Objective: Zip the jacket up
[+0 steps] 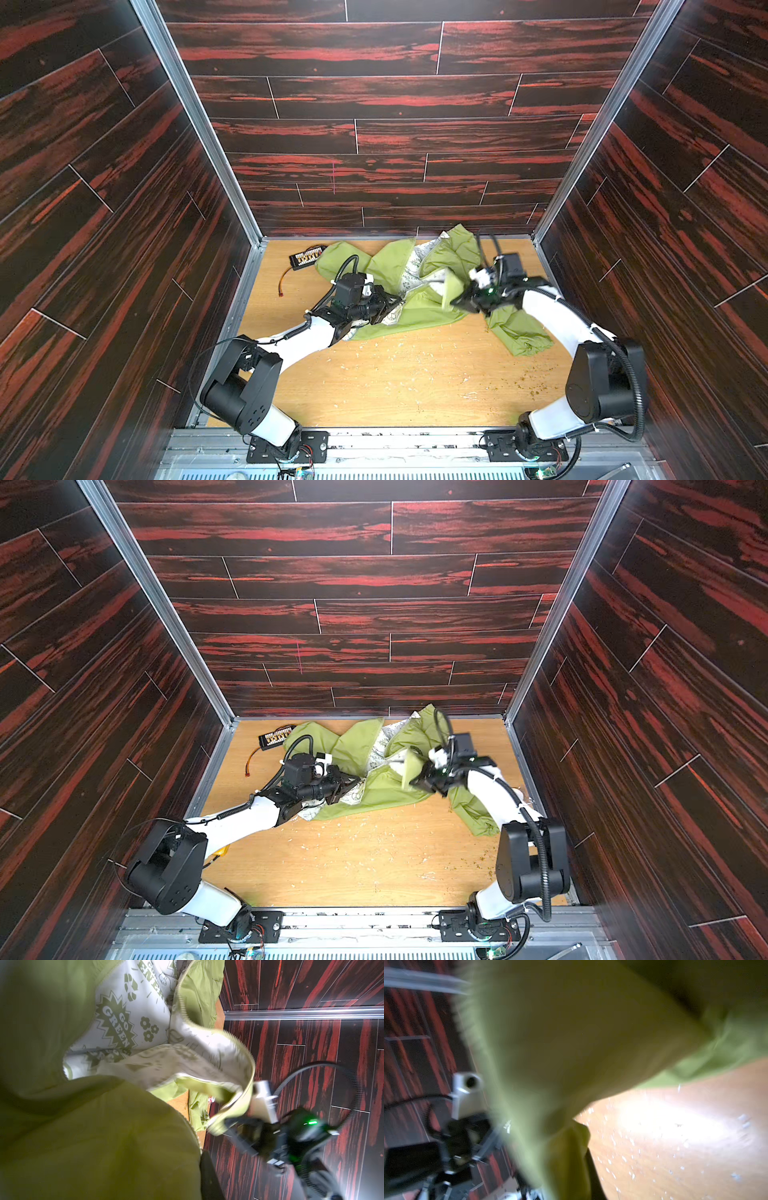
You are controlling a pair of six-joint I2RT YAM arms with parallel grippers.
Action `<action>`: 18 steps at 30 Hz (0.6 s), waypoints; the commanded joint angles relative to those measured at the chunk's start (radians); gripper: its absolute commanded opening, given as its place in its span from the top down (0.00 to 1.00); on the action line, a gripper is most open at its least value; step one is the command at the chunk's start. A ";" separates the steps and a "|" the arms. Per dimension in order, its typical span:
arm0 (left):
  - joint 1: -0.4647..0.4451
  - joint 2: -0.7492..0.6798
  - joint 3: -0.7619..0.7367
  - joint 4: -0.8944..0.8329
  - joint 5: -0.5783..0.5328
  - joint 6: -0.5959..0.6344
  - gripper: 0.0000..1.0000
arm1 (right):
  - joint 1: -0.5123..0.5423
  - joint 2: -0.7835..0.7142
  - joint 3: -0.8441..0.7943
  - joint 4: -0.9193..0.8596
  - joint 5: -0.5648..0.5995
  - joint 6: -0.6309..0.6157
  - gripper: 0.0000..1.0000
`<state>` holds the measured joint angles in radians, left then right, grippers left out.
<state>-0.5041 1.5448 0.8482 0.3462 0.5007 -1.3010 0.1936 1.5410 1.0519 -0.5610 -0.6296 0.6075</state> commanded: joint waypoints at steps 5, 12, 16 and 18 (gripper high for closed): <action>-0.023 0.039 0.041 -0.002 0.018 0.017 1.00 | 0.011 -0.148 -0.220 0.188 -0.174 0.130 1.00; -0.077 0.049 0.067 0.019 0.024 0.010 1.00 | 0.036 -0.162 -0.312 0.459 -0.268 0.335 0.99; -0.094 0.068 0.073 0.018 0.018 0.016 1.00 | 0.069 -0.156 -0.320 0.557 -0.301 0.415 0.97; -0.098 0.079 0.072 0.023 0.015 0.016 1.00 | 0.084 -0.152 -0.317 0.579 -0.310 0.436 0.97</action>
<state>-0.5968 1.6066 0.8997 0.3496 0.5159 -1.2964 0.2596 1.4029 0.7368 -0.0841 -0.8909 0.9657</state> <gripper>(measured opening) 0.058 0.049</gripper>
